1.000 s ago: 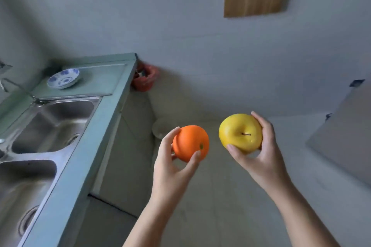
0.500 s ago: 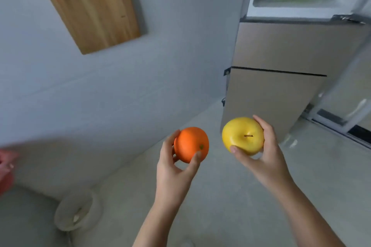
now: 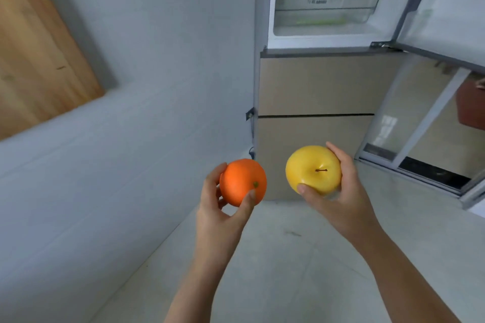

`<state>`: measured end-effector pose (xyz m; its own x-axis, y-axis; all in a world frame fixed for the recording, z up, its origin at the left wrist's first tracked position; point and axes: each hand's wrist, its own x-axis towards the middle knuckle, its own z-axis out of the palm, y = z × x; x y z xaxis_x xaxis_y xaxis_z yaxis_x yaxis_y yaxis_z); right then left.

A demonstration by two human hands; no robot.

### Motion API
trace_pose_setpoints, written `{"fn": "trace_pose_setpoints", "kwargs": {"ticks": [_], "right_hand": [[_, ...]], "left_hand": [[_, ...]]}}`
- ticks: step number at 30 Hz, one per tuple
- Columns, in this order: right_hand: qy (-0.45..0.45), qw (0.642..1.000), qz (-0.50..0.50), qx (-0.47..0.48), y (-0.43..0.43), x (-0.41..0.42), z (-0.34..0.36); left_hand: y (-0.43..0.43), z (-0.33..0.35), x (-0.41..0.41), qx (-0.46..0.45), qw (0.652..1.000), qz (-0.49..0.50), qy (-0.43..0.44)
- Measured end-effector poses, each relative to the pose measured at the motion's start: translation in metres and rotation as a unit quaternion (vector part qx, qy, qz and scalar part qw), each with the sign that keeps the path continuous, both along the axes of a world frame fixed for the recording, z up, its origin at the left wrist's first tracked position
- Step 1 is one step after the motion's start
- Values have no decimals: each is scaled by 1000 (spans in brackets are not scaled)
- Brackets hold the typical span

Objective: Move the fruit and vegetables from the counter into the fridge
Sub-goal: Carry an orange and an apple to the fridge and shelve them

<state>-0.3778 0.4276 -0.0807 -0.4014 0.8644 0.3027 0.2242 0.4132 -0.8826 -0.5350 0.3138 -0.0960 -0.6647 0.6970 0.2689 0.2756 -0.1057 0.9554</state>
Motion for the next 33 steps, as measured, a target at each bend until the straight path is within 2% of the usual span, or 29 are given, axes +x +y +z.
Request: {"fn": "trace_pose_setpoints", "kwargs": {"ticks": [9,16,20,33], "right_hand": [[35,997,-53,33,141,-1,2],[44,992,-82,81,271,8,48],[29,991,-80,99,330,5,61],[44,980,-104,164,508,-65,116]], "left_hand": [[162,16,-9,27,998,-61,8],[301,51,-6,54,993,-97,36],[363,64,-9,91,991,-99,13],[557,121,-79,160,974,-155,39]]}}
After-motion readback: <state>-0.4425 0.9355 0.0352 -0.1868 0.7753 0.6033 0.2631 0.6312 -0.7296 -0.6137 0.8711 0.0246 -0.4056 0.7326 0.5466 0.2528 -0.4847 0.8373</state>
